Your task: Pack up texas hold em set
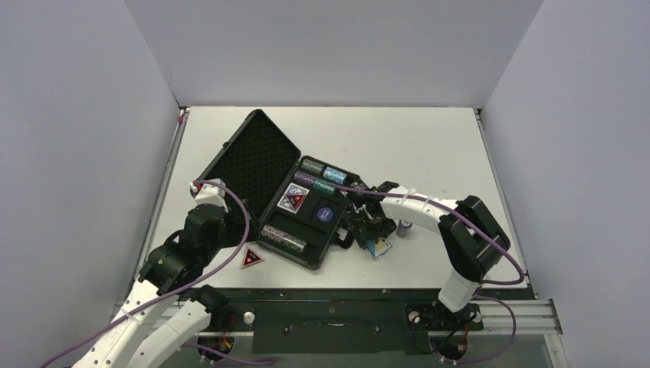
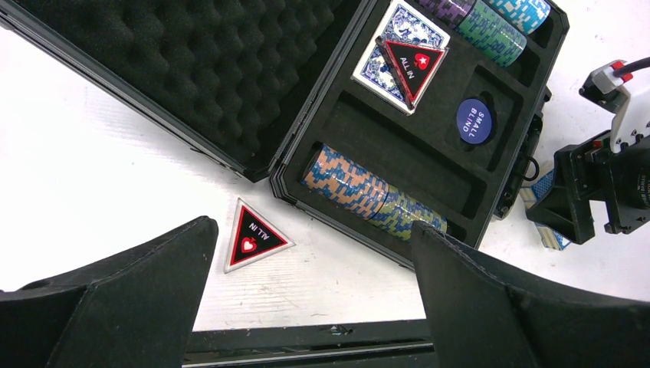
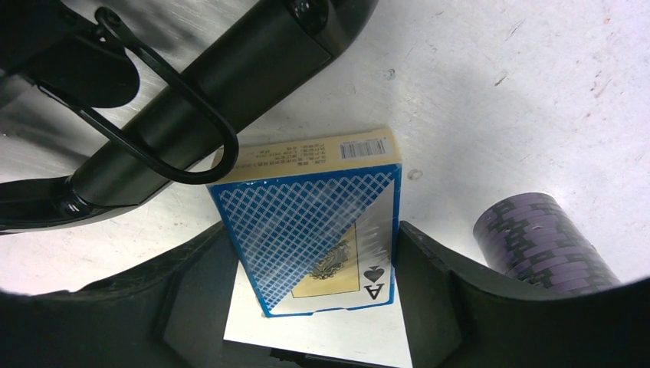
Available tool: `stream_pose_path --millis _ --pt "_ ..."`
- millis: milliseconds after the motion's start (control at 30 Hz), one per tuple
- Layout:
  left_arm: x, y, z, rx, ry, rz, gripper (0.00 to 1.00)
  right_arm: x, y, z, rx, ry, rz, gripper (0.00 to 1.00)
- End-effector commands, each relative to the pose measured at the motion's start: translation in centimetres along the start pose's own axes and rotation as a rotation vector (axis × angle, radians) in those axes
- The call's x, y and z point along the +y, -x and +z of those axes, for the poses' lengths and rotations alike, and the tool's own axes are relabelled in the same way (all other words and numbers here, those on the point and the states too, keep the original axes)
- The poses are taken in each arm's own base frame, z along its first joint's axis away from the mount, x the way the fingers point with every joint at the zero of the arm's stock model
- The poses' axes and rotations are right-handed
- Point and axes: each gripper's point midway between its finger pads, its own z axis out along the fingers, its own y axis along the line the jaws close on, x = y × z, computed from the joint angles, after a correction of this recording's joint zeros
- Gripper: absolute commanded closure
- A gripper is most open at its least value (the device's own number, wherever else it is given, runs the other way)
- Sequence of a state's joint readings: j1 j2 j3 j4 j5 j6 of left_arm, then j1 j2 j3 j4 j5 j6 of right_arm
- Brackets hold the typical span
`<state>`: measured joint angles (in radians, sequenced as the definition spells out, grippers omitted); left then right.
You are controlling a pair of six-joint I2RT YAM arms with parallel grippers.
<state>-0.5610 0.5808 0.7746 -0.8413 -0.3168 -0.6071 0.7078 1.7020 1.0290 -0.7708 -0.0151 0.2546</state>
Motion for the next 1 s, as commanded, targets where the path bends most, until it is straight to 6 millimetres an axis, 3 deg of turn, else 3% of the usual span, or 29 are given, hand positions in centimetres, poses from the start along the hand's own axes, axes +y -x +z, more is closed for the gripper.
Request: stream_pose_path --millis 0,267,400,767,967 --pt "-0.5 1.0 -0.1 -0.042 -0.027 -0.003 0.04 0.0 0.0 0.2 -0.004 -0.005 0.012 0.49" --pt "-0.5 1.2 -0.2 -0.052 -0.032 -0.003 0.04 -0.5 0.9 -1.5 -0.033 -0.037 0.053 0.87" --pt "-0.3 1.3 -0.2 -0.063 -0.021 -0.013 0.04 -0.6 1.6 -3.0 -0.065 -0.048 0.095 1.00" --pt "0.9 1.1 0.0 -0.094 0.024 -0.043 0.04 -0.1 4.7 -9.2 -0.182 -0.051 0.275 1.00" --pt "0.8 1.2 0.0 -0.103 0.018 -0.036 0.04 1.7 7.0 -12.3 -0.259 0.007 0.401 1.00"
